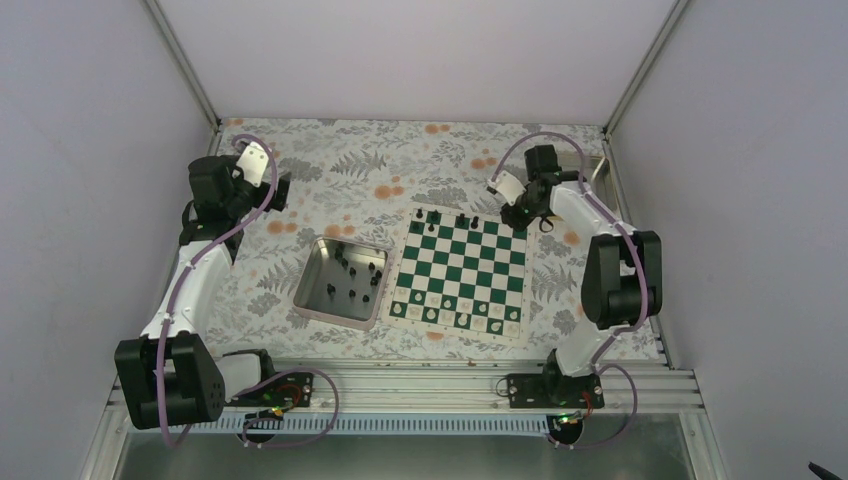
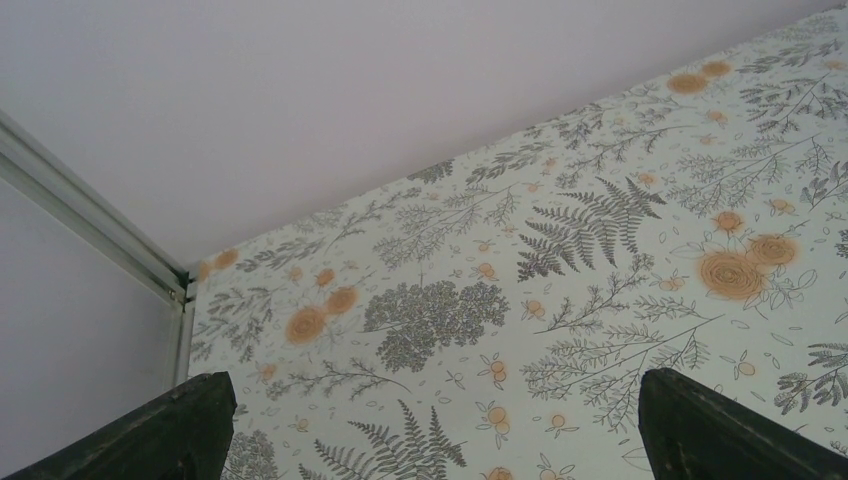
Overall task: Set up the chess pieces on the board
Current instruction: Place the chess piece on the chessboard.
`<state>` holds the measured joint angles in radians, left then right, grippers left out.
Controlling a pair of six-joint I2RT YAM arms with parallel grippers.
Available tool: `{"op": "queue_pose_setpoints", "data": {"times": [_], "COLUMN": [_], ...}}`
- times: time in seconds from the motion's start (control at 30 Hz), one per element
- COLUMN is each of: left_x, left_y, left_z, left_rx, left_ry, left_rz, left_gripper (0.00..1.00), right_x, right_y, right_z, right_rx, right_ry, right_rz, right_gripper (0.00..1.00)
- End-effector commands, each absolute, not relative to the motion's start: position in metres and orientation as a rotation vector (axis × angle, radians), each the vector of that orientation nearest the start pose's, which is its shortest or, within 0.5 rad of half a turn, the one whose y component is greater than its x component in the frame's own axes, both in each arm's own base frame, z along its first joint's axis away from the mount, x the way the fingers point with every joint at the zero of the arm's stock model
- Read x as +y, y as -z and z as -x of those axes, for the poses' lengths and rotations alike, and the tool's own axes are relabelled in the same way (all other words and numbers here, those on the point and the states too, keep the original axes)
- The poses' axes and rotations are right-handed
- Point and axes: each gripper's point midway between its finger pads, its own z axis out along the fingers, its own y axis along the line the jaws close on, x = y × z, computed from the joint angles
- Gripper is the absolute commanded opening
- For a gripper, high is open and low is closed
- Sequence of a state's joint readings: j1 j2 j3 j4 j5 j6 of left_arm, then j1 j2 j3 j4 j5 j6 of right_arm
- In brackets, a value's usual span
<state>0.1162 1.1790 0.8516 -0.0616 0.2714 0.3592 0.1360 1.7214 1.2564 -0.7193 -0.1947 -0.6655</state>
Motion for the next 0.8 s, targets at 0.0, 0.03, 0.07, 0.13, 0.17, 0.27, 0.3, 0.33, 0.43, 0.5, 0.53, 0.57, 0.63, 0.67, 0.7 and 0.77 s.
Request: {"op": "queue_pose_setpoints", "data": {"times": [0.0,0.03,0.07,0.13,0.17,0.27,0.3,0.33,0.43,0.5,0.53,0.57,0.63,0.67,0.7,0.77], "left_x": [-0.002,-0.001,-0.001,-0.001,-0.001,-0.001,-0.001,-0.001,-0.002,-0.003,-0.003,-0.004,-0.003,-0.003,-0.003,-0.003], "left_y": [-0.246,-0.247,-0.246,-0.245,-0.245,-0.244,-0.244,-0.244,-0.245,-0.244,-0.244,-0.244,-0.244,-0.244,-0.244,-0.244], "left_z": [-0.397,-0.397,-0.397,-0.397,-0.397,-0.397,-0.397,-0.397,-0.396,-0.396,-0.396,-0.396,-0.396,-0.396,-0.396,-0.396], "left_rx": [1.889,1.888,1.89,1.891,1.892,1.895,1.894,1.895,1.893,1.894,1.893,1.894,1.895,1.894,1.896,1.895], "left_ry": [-0.045,-0.046,-0.047,-0.047,-0.045,-0.045,-0.045,-0.045,-0.045,-0.038,-0.035,-0.034,-0.034,-0.034,-0.034,-0.035], "left_rz": [-0.431,-0.431,-0.43,-0.43,-0.431,-0.43,-0.43,-0.43,-0.431,-0.438,-0.44,-0.441,-0.441,-0.441,-0.441,-0.44], "left_gripper": [1.0,1.0,1.0,1.0,1.0,1.0,1.0,1.0,1.0,1.0,1.0,1.0,1.0,1.0,1.0,1.0], "right_x": [0.092,0.091,0.09,0.089,0.088,0.085,0.084,0.084,0.08,0.08,0.08,0.079,0.078,0.078,0.077,0.077], "right_y": [-0.088,-0.085,-0.081,-0.075,-0.072,-0.067,-0.065,-0.064,-0.06,-0.057,-0.054,-0.053,-0.05,-0.048,-0.046,-0.043], "right_z": [-0.393,-0.393,-0.393,-0.393,-0.393,-0.395,-0.395,-0.396,-0.397,-0.398,-0.397,-0.397,-0.397,-0.398,-0.398,-0.398], "right_rx": [2.439,2.445,2.451,2.459,2.462,2.466,2.468,2.467,2.475,2.481,2.486,2.489,2.496,2.497,2.501,2.503], "right_ry": [-0.161,-0.169,-0.174,-0.188,-0.193,-0.201,-0.206,-0.208,-0.215,-0.226,-0.231,-0.231,-0.229,-0.228,-0.229,-0.232], "right_rz": [1.112,1.11,1.108,1.104,1.101,1.086,1.082,1.079,1.064,1.06,1.061,1.062,1.063,1.066,1.065,1.067], "right_gripper": [0.05,0.05,0.05,0.05,0.05,0.05,0.05,0.05,0.05,0.05,0.06,0.06,0.06,0.06,0.06,0.06]}}
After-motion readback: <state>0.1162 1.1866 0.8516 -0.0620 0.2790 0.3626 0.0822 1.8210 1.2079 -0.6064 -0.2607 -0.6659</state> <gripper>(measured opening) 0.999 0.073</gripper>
